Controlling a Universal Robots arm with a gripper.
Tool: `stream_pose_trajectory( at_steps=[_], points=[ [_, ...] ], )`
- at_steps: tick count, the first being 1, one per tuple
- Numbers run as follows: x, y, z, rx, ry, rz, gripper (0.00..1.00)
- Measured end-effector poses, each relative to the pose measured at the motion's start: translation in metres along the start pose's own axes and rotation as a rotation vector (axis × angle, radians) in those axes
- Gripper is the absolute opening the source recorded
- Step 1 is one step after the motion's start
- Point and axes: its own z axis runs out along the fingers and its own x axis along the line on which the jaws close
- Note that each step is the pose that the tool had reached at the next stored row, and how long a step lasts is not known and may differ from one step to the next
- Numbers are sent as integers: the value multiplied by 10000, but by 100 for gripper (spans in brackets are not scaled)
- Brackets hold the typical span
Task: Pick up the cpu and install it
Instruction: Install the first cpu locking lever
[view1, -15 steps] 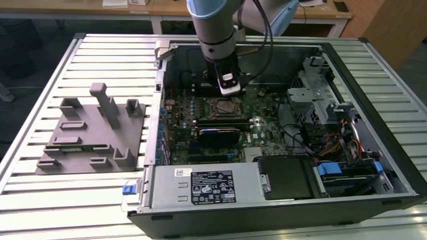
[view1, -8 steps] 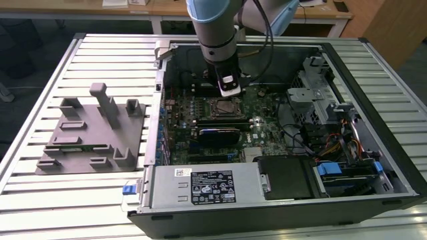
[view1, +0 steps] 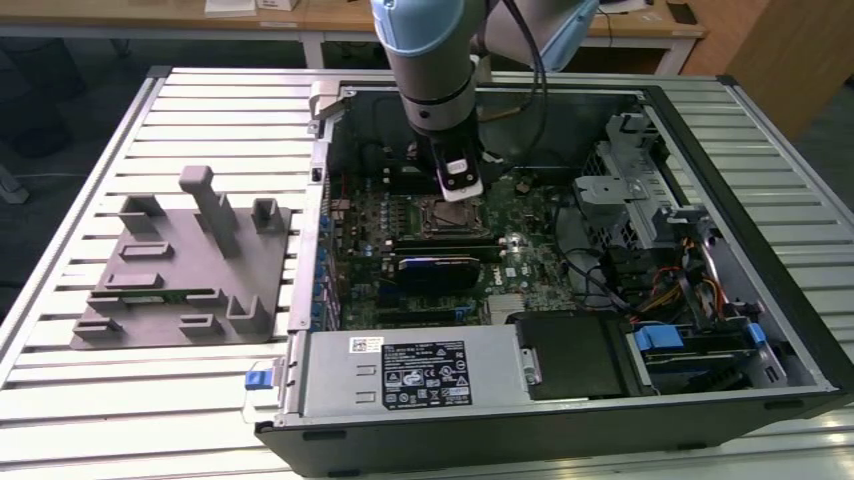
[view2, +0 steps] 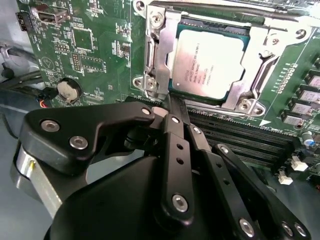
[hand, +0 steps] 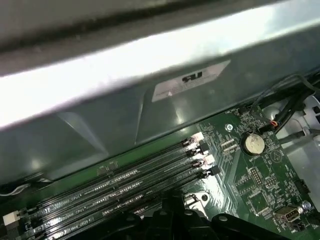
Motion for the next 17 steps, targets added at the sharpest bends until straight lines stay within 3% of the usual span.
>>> stream_pose_trajectory(
  at_steps=[3, 8, 17],
  points=[
    [-9, -18, 2, -61, 26, 17, 11],
    [-11, -16, -4, -73, 27, 19, 11],
    [-32, 26, -148, -73, 30, 20, 11]
  ],
)
